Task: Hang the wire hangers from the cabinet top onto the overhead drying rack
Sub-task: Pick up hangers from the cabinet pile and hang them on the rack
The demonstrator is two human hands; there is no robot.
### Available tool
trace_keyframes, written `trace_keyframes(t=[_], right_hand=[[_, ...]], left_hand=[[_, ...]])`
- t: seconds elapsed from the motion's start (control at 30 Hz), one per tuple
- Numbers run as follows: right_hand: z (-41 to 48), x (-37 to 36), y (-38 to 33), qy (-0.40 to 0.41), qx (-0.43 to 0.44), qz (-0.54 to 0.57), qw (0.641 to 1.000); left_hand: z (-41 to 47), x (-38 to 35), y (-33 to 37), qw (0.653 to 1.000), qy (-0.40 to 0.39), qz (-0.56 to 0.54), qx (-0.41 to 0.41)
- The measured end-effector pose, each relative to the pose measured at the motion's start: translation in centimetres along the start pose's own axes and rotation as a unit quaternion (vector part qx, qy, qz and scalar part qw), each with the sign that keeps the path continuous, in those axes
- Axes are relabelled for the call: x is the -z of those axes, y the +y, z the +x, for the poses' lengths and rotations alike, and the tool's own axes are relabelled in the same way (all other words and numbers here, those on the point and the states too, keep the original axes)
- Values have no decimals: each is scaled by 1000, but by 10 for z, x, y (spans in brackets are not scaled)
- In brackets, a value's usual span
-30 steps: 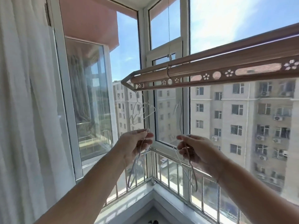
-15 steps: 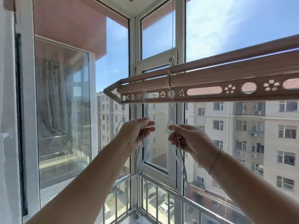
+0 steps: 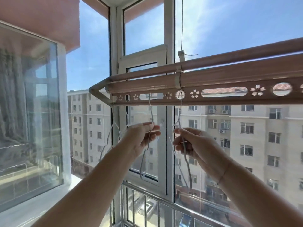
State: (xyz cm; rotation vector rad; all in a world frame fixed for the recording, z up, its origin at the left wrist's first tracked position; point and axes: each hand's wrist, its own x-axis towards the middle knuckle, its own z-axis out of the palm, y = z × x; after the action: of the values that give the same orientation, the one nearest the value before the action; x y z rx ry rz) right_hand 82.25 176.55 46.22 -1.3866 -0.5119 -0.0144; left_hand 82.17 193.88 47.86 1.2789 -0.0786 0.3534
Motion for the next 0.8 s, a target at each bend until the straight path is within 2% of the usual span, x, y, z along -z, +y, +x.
trace_keyframes(t=[0.37,0.43,0.53,0.63,0.73,0.8], right_hand=[[-1,-7,20,64,-24,8,998],[-6,-9,21,71,-19,10,997],[-15,-8,28,103,-4,13,995],[-29,2,43,157,19,-8,987],[-51,17,66,192,15,-51,980],[-68,30,84,210,0,-95,973]], left_hand=[[23,24,-20,998,-38,-30,48],[20,35,-24,999,-43,2,29],[3,57,-36,991,-20,107,-71],[-25,78,-54,983,17,89,-157],[-47,89,-85,986,23,63,-149],[-59,87,-113,992,-11,78,-96]])
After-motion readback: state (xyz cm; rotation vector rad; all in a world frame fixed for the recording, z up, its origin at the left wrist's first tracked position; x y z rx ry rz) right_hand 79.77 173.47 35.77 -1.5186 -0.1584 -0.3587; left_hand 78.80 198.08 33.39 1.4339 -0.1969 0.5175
